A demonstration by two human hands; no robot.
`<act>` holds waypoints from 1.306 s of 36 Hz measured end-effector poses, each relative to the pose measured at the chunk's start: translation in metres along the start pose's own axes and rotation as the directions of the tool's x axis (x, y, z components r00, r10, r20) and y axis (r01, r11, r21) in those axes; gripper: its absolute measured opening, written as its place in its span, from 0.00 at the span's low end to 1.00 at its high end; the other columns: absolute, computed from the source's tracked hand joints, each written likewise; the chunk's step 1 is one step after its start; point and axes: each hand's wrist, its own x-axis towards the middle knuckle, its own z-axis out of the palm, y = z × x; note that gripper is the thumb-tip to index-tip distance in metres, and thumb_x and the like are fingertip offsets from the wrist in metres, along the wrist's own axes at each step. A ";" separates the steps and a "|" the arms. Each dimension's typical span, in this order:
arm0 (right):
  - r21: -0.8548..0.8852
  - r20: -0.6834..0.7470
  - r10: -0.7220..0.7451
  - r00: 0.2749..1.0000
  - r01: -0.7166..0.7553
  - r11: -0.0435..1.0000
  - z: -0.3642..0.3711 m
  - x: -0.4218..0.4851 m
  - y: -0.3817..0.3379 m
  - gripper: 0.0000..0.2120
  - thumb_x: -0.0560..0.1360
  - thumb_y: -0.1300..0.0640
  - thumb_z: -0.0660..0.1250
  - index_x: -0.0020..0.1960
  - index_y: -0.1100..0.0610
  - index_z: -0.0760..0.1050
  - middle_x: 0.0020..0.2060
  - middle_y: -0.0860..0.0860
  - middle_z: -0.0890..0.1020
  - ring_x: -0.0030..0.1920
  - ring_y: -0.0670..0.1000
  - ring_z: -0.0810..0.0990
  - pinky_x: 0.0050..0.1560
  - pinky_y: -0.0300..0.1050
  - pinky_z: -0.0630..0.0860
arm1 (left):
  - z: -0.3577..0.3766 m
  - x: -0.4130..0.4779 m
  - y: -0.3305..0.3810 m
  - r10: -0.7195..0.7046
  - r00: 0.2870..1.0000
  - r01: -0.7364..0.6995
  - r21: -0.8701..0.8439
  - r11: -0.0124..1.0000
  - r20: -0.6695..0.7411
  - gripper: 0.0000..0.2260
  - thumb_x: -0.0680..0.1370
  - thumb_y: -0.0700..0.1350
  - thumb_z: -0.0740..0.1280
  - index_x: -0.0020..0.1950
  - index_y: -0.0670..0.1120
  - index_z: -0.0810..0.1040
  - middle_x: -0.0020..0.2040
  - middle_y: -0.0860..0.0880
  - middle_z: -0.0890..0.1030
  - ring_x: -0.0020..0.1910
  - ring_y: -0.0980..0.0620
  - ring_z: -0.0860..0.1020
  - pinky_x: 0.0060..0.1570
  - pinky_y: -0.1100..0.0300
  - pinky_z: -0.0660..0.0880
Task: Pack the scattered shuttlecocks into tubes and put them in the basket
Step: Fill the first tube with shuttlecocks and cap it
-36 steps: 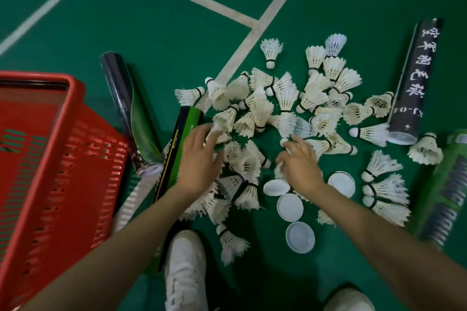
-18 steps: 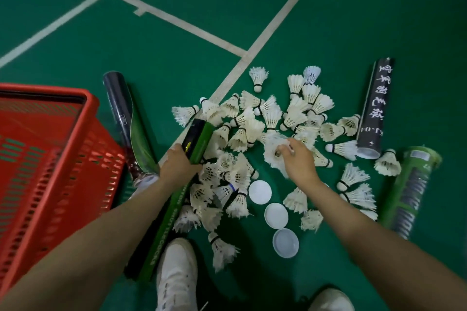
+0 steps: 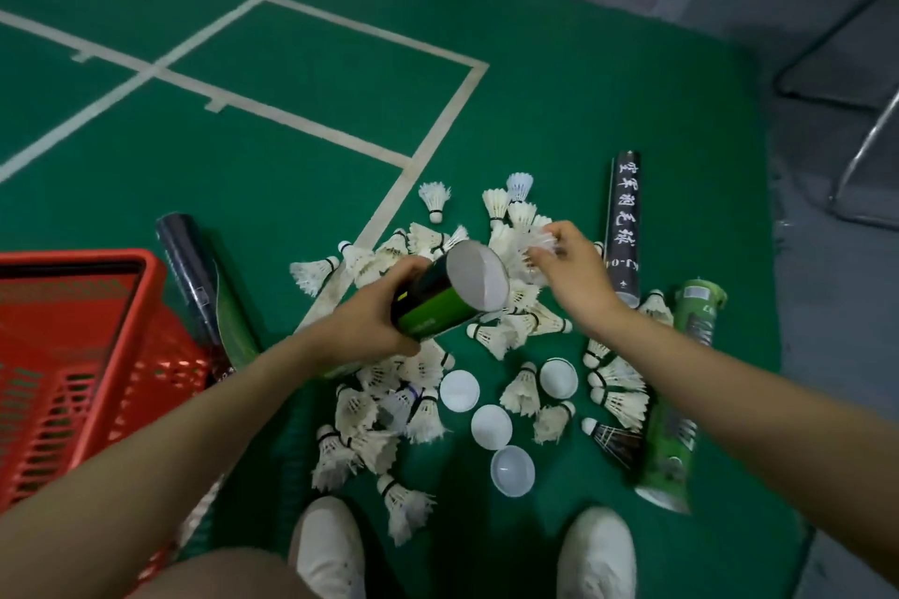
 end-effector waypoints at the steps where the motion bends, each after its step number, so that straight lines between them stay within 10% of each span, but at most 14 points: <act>1: -0.021 0.016 -0.008 1.000 0.009 1.000 -0.005 -0.002 0.001 0.05 0.79 0.59 0.62 0.55 0.56 0.71 0.51 0.55 0.79 0.46 0.58 0.79 0.47 0.53 0.76 | 0.001 0.001 0.006 0.003 1.000 -0.002 -0.009 1.000 0.013 0.36 0.64 0.35 0.73 0.64 0.63 0.66 0.59 0.50 0.75 0.56 0.46 0.77 0.51 0.46 0.79; 5: 0.005 0.041 0.011 0.999 -0.011 1.000 -0.023 -0.007 0.011 0.06 0.79 0.60 0.62 0.55 0.56 0.71 0.51 0.54 0.79 0.49 0.62 0.80 0.50 0.61 0.78 | 0.008 0.020 0.042 -0.013 1.000 0.014 0.113 0.993 -0.010 0.36 0.68 0.39 0.77 0.67 0.59 0.63 0.58 0.53 0.75 0.56 0.53 0.78 0.55 0.47 0.78; 9: 0.050 0.008 0.041 0.999 -0.041 0.998 -0.037 -0.001 0.022 0.12 0.79 0.61 0.61 0.62 0.54 0.68 0.58 0.54 0.76 0.41 0.55 0.79 0.38 0.47 0.77 | 0.016 0.054 0.071 -0.146 0.983 0.165 0.192 0.967 -0.107 0.44 0.69 0.51 0.77 0.77 0.51 0.54 0.62 0.54 0.72 0.59 0.52 0.74 0.65 0.55 0.70; 12: 0.093 0.010 0.064 0.998 -0.064 0.994 -0.042 0.006 0.029 0.18 0.79 0.63 0.61 0.67 0.52 0.64 0.57 0.53 0.73 0.29 0.47 0.69 0.24 0.36 0.66 | 0.018 0.086 0.074 -0.241 0.947 0.262 0.077 0.962 -0.213 0.45 0.69 0.57 0.76 0.77 0.49 0.55 0.63 0.49 0.75 0.58 0.47 0.77 0.63 0.50 0.72; 15: 0.128 0.022 0.090 0.996 -0.092 0.988 -0.038 0.013 0.032 0.21 0.79 0.66 0.59 0.69 0.53 0.63 0.56 0.53 0.71 0.33 0.46 0.72 0.34 0.45 0.74 | 0.011 0.118 0.065 -0.370 0.887 0.319 -0.211 0.924 -0.277 0.38 0.69 0.56 0.75 0.72 0.44 0.63 0.60 0.42 0.78 0.55 0.41 0.79 0.57 0.42 0.76; 20: 0.138 0.006 0.146 0.989 -0.145 0.980 -0.024 0.032 0.044 0.19 0.79 0.67 0.58 0.67 0.54 0.64 0.55 0.52 0.71 0.33 0.45 0.72 0.32 0.43 0.72 | -0.012 0.151 0.031 -0.609 0.742 0.340 -0.625 0.703 -0.280 0.27 0.73 0.56 0.72 0.63 0.39 0.70 0.50 0.42 0.80 0.44 0.44 0.80 0.40 0.47 0.78; 23: 0.138 0.025 0.179 0.984 -0.181 0.974 -0.012 0.047 0.052 0.18 0.79 0.68 0.57 0.66 0.54 0.64 0.55 0.54 0.72 0.36 0.42 0.74 0.50 0.58 0.77 | -0.022 0.159 -0.001 -0.714 0.674 0.367 -0.753 0.546 -0.190 0.19 0.77 0.56 0.67 0.54 0.41 0.72 0.45 0.43 0.79 0.42 0.43 0.79 0.39 0.44 0.75; 29: 0.143 0.029 0.206 0.978 -0.208 0.968 0.016 0.072 0.069 0.20 0.77 0.70 0.57 0.67 0.56 0.65 0.47 0.50 0.73 0.38 0.48 0.74 0.39 0.46 0.78 | -0.019 0.166 -0.063 -0.831 0.556 0.400 -0.868 0.295 -0.026 0.25 0.75 0.56 0.70 0.63 0.41 0.69 0.55 0.41 0.79 0.50 0.39 0.77 0.48 0.37 0.71; 33: 0.340 0.137 0.281 0.950 -0.311 0.888 0.038 0.077 0.073 0.19 0.77 0.74 0.55 0.60 0.54 0.64 0.63 0.56 0.66 0.38 0.51 0.79 0.58 0.58 0.77 | -0.009 0.170 -0.085 -0.842 0.539 0.446 -0.855 0.263 0.022 0.27 0.75 0.57 0.69 0.64 0.40 0.69 0.54 0.41 0.80 0.49 0.39 0.79 0.48 0.38 0.73; 39: 0.513 0.261 0.404 0.877 -0.481 0.711 0.064 0.084 0.067 0.20 0.75 0.76 0.53 0.65 0.64 0.65 0.63 0.62 0.70 0.54 0.59 0.78 0.37 0.41 0.82 | -0.004 0.183 -0.084 -0.824 0.565 0.398 -0.861 0.315 -0.040 0.29 0.74 0.62 0.68 0.62 0.40 0.71 0.51 0.41 0.81 0.46 0.42 0.81 0.37 0.44 0.77; 47: 0.245 0.117 0.242 0.963 -0.264 0.933 0.065 0.101 0.071 0.13 0.76 0.69 0.59 0.58 0.59 0.68 0.44 0.51 0.75 0.41 0.50 0.75 0.37 0.40 0.74 | -0.015 0.189 -0.084 -0.828 0.560 0.340 -0.915 0.218 0.011 0.32 0.71 0.66 0.68 0.58 0.39 0.73 0.49 0.41 0.81 0.44 0.42 0.80 0.34 0.44 0.75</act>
